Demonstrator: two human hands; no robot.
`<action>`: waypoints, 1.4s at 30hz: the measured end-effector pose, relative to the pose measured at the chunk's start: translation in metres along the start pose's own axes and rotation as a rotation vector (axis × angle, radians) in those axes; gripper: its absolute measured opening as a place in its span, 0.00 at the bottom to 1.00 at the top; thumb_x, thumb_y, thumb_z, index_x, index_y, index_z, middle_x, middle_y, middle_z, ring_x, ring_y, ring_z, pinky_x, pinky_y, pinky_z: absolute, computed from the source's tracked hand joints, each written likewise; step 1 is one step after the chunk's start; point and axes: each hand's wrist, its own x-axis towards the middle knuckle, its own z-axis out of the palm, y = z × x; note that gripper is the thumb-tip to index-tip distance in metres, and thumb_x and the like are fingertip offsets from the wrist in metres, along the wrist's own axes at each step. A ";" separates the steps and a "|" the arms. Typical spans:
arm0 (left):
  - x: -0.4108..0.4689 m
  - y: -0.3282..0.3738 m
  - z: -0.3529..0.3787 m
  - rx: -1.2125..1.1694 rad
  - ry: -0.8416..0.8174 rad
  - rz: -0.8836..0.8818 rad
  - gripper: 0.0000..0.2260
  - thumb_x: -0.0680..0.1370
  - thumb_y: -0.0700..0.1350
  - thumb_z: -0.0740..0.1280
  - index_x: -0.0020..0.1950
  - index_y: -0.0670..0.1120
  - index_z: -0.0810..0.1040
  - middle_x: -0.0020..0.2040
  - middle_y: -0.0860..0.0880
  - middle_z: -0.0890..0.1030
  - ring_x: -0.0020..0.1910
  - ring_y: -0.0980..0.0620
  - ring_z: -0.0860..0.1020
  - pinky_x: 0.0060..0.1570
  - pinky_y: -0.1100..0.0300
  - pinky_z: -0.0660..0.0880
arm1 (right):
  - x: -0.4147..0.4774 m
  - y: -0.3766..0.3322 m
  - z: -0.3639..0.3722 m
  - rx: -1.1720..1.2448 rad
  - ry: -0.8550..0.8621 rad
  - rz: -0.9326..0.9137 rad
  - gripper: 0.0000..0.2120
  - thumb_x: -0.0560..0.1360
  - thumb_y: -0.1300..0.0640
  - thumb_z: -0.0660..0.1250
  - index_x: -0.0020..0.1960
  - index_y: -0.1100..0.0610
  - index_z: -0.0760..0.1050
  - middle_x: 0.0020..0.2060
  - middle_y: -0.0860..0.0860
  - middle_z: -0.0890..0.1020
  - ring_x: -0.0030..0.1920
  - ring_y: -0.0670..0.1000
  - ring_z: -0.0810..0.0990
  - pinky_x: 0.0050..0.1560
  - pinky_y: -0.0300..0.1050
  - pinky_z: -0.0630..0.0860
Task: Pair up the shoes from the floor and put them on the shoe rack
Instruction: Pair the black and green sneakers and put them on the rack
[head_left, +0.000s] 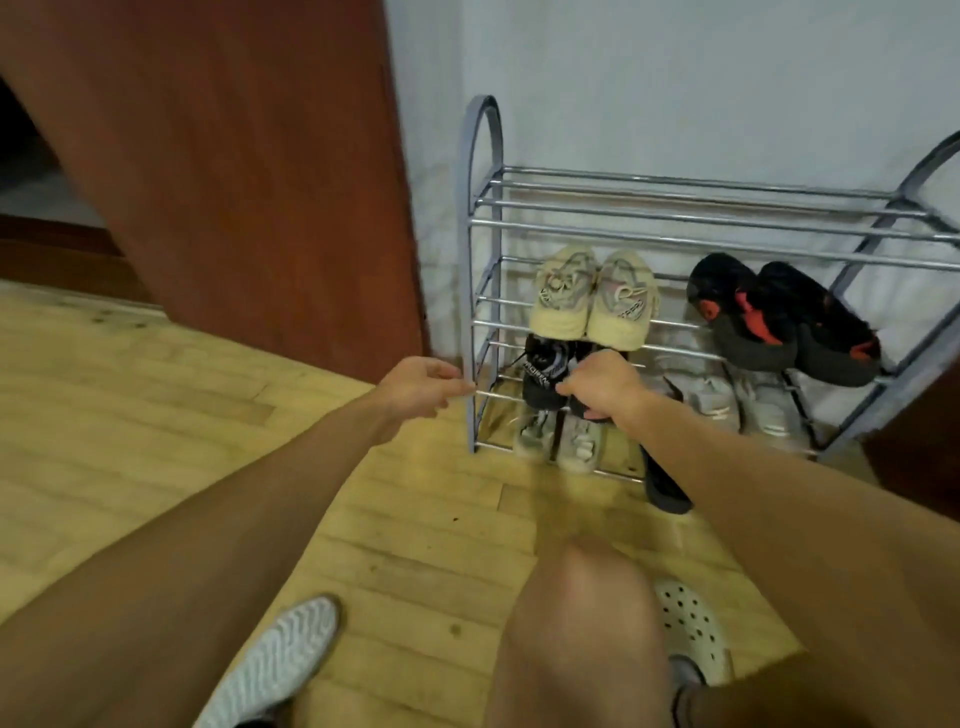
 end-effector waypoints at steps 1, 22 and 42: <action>-0.017 -0.015 -0.007 -0.001 -0.009 -0.018 0.19 0.74 0.47 0.72 0.62 0.42 0.77 0.54 0.46 0.79 0.47 0.50 0.78 0.50 0.56 0.75 | -0.013 -0.004 0.018 -0.017 -0.053 -0.004 0.07 0.74 0.60 0.69 0.41 0.62 0.74 0.35 0.56 0.75 0.34 0.53 0.75 0.41 0.50 0.79; -0.297 -0.429 -0.010 0.042 0.094 -0.811 0.25 0.76 0.45 0.68 0.71 0.41 0.67 0.67 0.43 0.73 0.65 0.42 0.72 0.56 0.57 0.69 | -0.217 0.041 0.291 -0.212 -0.767 -0.010 0.26 0.73 0.59 0.72 0.69 0.61 0.69 0.58 0.55 0.77 0.56 0.52 0.78 0.57 0.47 0.77; -0.307 -0.459 0.013 -0.002 0.197 -0.932 0.21 0.69 0.38 0.70 0.61 0.38 0.73 0.53 0.41 0.78 0.50 0.43 0.77 0.42 0.51 0.80 | -0.214 0.058 0.285 -0.321 -0.816 -0.084 0.20 0.73 0.58 0.71 0.64 0.57 0.74 0.52 0.52 0.80 0.47 0.48 0.80 0.46 0.41 0.79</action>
